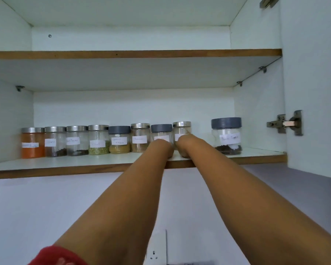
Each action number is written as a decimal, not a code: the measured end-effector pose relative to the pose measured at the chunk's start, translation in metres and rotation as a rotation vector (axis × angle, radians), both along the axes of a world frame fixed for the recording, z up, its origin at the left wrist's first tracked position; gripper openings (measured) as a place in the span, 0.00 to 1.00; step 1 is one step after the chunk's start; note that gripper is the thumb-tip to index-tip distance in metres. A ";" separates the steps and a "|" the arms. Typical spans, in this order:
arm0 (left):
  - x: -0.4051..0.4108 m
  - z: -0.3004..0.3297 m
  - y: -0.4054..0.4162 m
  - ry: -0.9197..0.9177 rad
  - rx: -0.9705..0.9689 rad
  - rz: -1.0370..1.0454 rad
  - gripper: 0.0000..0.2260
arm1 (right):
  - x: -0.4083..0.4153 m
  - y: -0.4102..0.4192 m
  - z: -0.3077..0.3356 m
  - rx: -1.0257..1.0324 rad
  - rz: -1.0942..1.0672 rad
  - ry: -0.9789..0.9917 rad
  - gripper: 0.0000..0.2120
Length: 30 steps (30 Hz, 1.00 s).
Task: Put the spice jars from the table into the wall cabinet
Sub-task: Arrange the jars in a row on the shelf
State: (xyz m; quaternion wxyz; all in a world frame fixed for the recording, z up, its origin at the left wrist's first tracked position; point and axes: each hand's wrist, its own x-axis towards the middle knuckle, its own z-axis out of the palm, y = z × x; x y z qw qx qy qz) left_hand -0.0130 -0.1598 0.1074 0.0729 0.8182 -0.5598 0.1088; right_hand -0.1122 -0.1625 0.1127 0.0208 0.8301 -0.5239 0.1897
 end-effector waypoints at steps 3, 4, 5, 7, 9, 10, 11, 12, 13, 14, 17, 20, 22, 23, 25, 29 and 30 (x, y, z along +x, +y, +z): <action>-0.023 -0.010 0.029 0.152 -0.005 -0.110 0.21 | -0.030 0.011 -0.011 -0.115 0.020 -0.306 0.13; -0.031 -0.011 0.037 0.165 -0.059 -0.128 0.21 | -0.044 0.013 -0.015 -0.210 0.059 -0.462 0.10; -0.041 -0.012 0.043 0.159 -0.109 -0.142 0.21 | -0.059 0.016 -0.017 -0.327 0.106 -0.610 0.09; -0.065 -0.020 0.046 0.119 -0.170 -0.198 0.22 | -0.090 0.024 -0.016 -0.569 0.131 -0.748 0.08; -0.090 -0.033 0.050 0.050 -0.195 -0.262 0.24 | -0.115 0.020 -0.009 -0.695 0.059 -0.833 0.14; -0.099 -0.040 0.050 -0.010 -0.223 -0.280 0.25 | -0.125 0.018 -0.005 -0.682 0.012 -0.879 0.20; -0.104 -0.044 0.051 -0.072 -0.273 -0.283 0.27 | -0.133 0.015 -0.002 -0.600 -0.045 -0.911 0.29; -0.107 -0.047 0.054 -0.116 -0.317 -0.280 0.28 | -0.140 0.010 -0.001 -0.468 -0.118 -0.889 0.39; -0.108 -0.050 0.056 -0.137 -0.339 -0.277 0.28 | -0.146 0.006 -0.003 -0.318 -0.197 -0.812 0.48; -0.108 -0.050 0.058 -0.150 -0.329 -0.274 0.28 | -0.149 0.001 -0.006 -0.176 -0.252 -0.734 0.54; -0.102 -0.038 0.055 -0.135 -0.231 -0.263 0.27 | -0.151 -0.016 -0.014 0.112 -0.189 -0.708 0.52; -0.086 -0.019 0.052 -0.043 -0.161 -0.275 0.21 | -0.141 -0.037 -0.007 0.236 -0.076 -0.675 0.39; -0.073 -0.015 0.044 0.045 -0.163 -0.264 0.18 | -0.129 -0.052 0.001 0.347 -0.058 -0.594 0.36; -0.070 -0.016 0.040 0.095 -0.156 -0.251 0.19 | -0.123 -0.061 0.003 0.379 -0.064 -0.547 0.37; -0.071 -0.019 0.032 0.169 -0.106 -0.205 0.25 | -0.111 -0.080 0.007 0.372 -0.096 -0.463 0.39; -0.070 -0.018 0.015 0.276 -0.036 -0.161 0.34 | -0.090 -0.134 0.013 0.402 -0.107 -0.366 0.38; -0.069 -0.016 0.013 0.312 -0.021 -0.171 0.34 | -0.089 -0.148 0.016 0.431 -0.116 -0.338 0.39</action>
